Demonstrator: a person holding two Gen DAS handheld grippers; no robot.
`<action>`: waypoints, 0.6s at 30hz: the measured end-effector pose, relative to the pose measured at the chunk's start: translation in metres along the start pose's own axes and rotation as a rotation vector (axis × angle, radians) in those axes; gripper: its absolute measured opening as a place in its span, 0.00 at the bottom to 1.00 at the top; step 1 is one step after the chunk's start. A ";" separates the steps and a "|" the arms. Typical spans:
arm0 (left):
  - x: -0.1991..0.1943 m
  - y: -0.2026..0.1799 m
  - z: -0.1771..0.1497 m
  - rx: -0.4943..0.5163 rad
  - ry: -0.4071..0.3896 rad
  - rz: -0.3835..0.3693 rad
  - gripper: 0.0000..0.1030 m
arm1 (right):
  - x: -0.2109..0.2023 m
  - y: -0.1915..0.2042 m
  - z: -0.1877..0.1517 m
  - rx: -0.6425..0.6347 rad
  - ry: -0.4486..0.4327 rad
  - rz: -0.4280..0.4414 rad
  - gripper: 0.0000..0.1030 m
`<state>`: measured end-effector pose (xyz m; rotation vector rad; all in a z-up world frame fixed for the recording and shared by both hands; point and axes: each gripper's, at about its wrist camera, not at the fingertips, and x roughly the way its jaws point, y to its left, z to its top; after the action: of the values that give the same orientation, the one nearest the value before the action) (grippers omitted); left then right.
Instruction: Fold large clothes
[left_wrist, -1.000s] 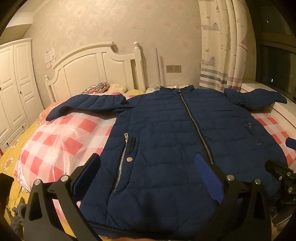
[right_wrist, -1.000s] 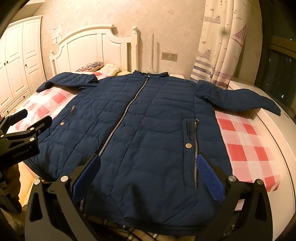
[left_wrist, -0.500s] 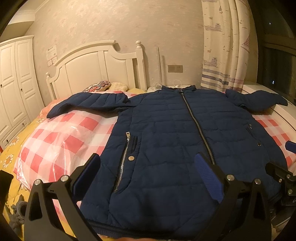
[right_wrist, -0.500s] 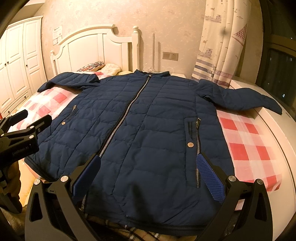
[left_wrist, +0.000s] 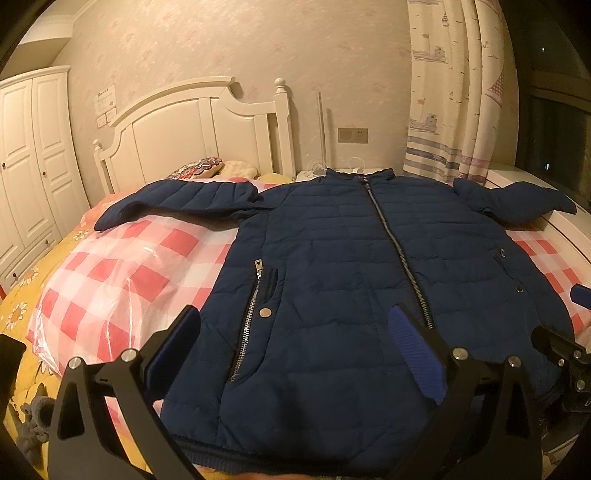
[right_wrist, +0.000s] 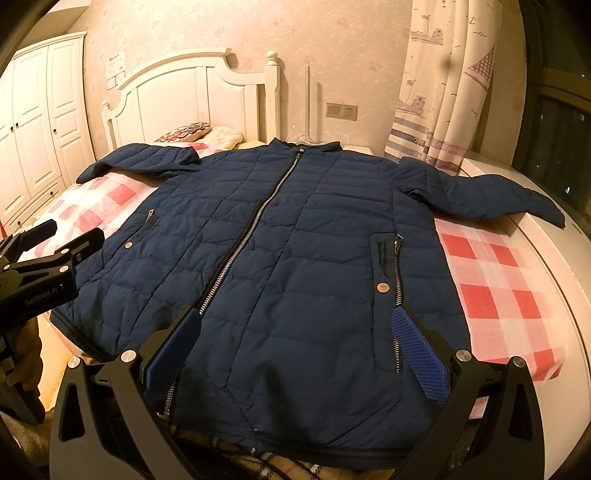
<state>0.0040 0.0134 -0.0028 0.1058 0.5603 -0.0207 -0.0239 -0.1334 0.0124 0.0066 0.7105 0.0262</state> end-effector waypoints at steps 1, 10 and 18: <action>0.000 0.000 0.000 -0.001 0.000 0.000 0.98 | 0.000 0.001 0.000 0.000 0.000 0.001 0.96; -0.001 0.001 0.000 0.000 0.001 0.000 0.98 | 0.001 0.001 -0.001 0.001 0.004 0.003 0.96; -0.001 0.000 -0.001 -0.001 0.000 0.000 0.98 | 0.003 0.000 -0.003 0.007 0.007 0.006 0.96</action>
<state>0.0031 0.0139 -0.0030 0.1049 0.5606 -0.0201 -0.0241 -0.1335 0.0079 0.0149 0.7175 0.0292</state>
